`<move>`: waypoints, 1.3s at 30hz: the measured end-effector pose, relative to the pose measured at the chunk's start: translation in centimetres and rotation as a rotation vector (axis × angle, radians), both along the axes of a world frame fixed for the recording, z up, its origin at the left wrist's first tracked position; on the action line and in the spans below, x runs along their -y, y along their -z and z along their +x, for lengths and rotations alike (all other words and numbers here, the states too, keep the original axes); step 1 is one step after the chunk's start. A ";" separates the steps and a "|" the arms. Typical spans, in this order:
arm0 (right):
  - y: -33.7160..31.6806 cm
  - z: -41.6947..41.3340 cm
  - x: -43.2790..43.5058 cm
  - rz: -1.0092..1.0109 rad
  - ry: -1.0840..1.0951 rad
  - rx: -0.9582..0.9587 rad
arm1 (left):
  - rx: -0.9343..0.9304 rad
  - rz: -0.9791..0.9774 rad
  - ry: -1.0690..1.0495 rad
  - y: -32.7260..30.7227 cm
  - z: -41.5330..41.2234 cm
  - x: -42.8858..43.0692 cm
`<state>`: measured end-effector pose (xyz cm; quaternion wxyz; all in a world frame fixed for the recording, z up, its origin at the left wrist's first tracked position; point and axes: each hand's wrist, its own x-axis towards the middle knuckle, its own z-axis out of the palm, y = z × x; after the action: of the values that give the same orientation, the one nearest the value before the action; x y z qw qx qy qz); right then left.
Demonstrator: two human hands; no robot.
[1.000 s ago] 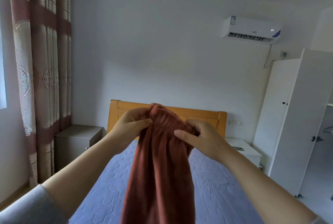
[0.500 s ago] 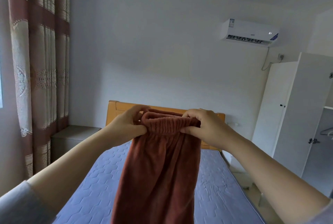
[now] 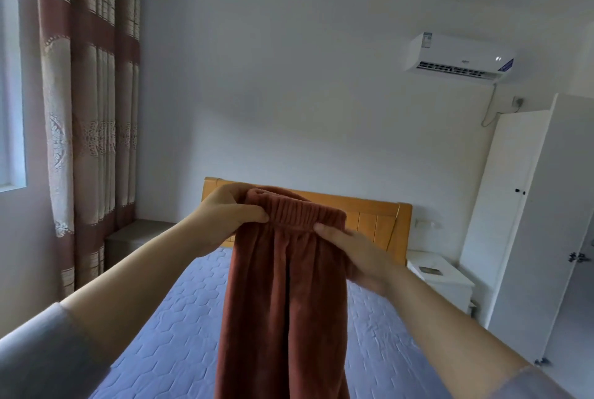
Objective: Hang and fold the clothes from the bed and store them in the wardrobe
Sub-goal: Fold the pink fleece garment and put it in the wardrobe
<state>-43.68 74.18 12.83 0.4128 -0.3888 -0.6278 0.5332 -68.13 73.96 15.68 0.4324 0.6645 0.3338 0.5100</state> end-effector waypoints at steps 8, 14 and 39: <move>0.5 -1.9 -0.3 0.261 0.099 -0.021 | -0.308 0.035 -0.265 -1.6 -2.5 -0.4; -0.8 -4.7 -0.4 0.380 0.066 0.083 | -0.979 0.155 -0.286 -6.0 -2.5 1.3; 14.2 0.6 -1.1 -0.048 0.350 0.357 | -0.689 0.220 -0.309 -2.7 -0.5 -2.4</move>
<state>-43.06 75.29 -1.35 0.3718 -0.5893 -0.6010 0.3914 -68.62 76.38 18.41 0.1394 0.7809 0.4989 0.3490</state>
